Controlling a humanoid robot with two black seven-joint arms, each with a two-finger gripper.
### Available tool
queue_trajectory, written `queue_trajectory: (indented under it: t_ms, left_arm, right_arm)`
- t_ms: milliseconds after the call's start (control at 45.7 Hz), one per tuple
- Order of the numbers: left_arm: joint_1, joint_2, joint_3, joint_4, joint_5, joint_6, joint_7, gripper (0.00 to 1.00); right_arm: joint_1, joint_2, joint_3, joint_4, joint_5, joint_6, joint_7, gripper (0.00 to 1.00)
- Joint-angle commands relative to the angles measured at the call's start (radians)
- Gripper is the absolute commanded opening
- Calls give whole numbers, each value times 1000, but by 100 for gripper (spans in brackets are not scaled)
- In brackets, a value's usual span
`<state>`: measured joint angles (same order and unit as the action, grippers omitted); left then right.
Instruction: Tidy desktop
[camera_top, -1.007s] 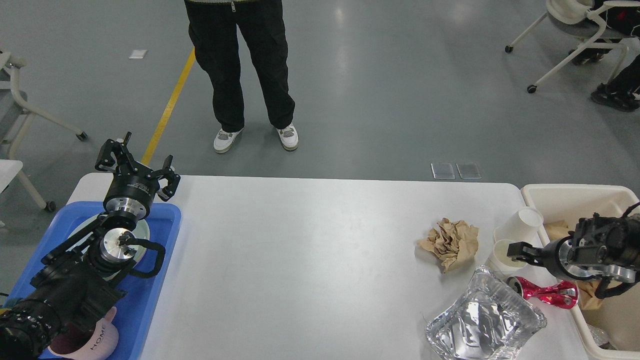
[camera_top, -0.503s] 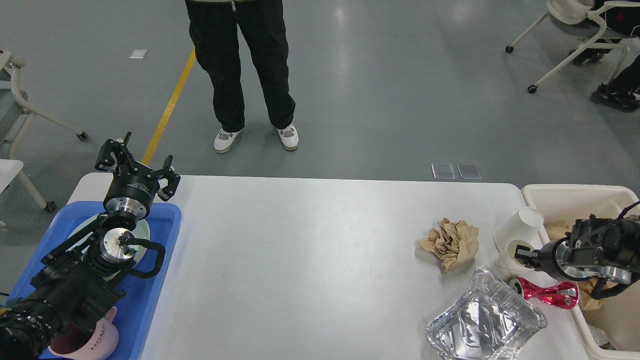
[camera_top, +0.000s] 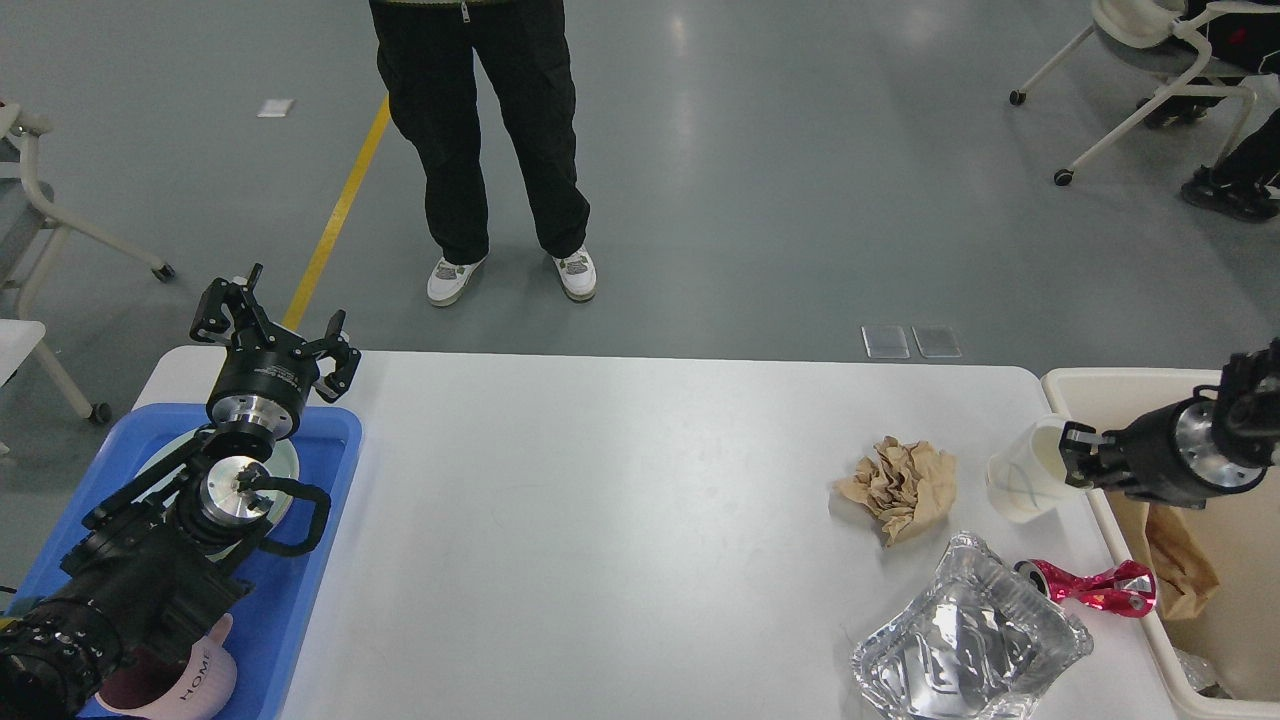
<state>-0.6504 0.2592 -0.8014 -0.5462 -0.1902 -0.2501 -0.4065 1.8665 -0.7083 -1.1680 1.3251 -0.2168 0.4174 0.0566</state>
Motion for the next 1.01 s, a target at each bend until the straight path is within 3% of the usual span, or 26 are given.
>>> queue_trajectory:
  t_ms: [0,153,350,460,766,985]
  left_arm:
    - [0,0,-1,0,0,0,0,96]
    - [0,2,1,0,0,0,0,96]
    - [0,0,-1,0,0,0,0,96]
    - [0,0,1,0,0,0,0,96]
    - [0,0,1,0,0,0,0,96]
    - [0,0,1,0,0,0,0,96]
  right_arm:
    - [256,-28,43,124,-15,179,-4,0]
    - [399,27,106,270,-12,176,-14,0]
    - [312,82,71,177,-18,126,-17,0]
    - [102,78,53,-19,-26,71,-17,0]
    - [-646,81,115,-873,40,-164,-14,0]
    - [-869,104,143,-1011,128,-284,-15,0]
